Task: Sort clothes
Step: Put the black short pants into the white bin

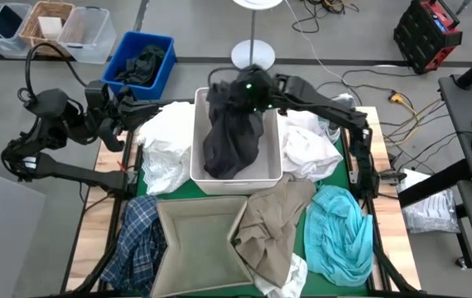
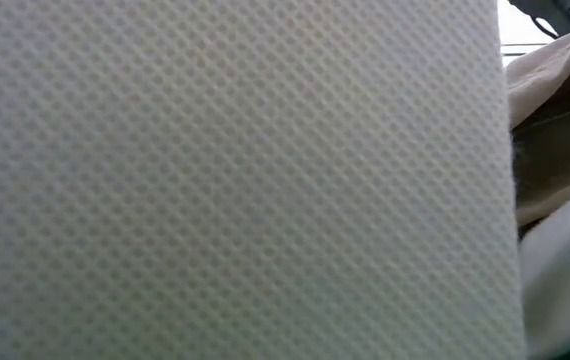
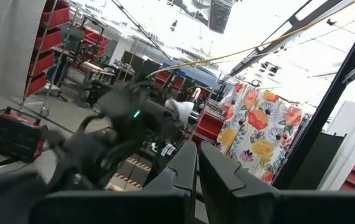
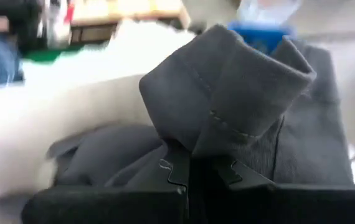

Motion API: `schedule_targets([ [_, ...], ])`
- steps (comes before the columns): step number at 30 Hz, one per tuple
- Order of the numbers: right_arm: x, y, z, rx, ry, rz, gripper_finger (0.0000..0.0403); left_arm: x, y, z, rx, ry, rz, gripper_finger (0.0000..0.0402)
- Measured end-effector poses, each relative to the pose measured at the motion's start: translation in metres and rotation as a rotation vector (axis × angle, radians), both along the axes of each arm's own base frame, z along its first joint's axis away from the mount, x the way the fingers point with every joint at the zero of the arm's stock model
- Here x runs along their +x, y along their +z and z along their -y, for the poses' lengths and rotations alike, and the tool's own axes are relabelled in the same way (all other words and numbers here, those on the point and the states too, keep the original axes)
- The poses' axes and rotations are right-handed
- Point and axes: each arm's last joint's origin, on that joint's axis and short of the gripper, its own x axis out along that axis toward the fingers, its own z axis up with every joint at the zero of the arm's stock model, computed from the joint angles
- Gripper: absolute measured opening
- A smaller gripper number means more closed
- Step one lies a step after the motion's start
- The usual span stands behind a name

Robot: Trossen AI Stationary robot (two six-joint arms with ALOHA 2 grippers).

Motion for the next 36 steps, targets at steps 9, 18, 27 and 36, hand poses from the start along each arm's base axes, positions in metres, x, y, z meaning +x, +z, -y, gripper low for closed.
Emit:
schedule_targets([
  [9, 0.009, -0.046, -0.001, 0.239, 0.083, -0.243, 0.0009, 0.001, -0.002, 0.0, -0.001, 0.0, -0.021, 0.0],
  [18, 0.011, -0.064, 0.003, 0.492, 0.207, -0.282, 0.001, 0.001, -0.004, 0.0, -0.002, 0.0, -0.046, 0.0],
  [27, 0.015, -0.071, 0.011, 0.513, 0.17, -0.274, 0.0087, 0.002, -0.009, 0.0, -0.004, -0.001, -0.093, 0.0],
  [36, 0.007, -0.05, 0.008, 0.471, 0.149, -0.208, 0.0212, 0.003, -0.012, 0.0, 0.006, 0.009, -0.129, 0.0],
])
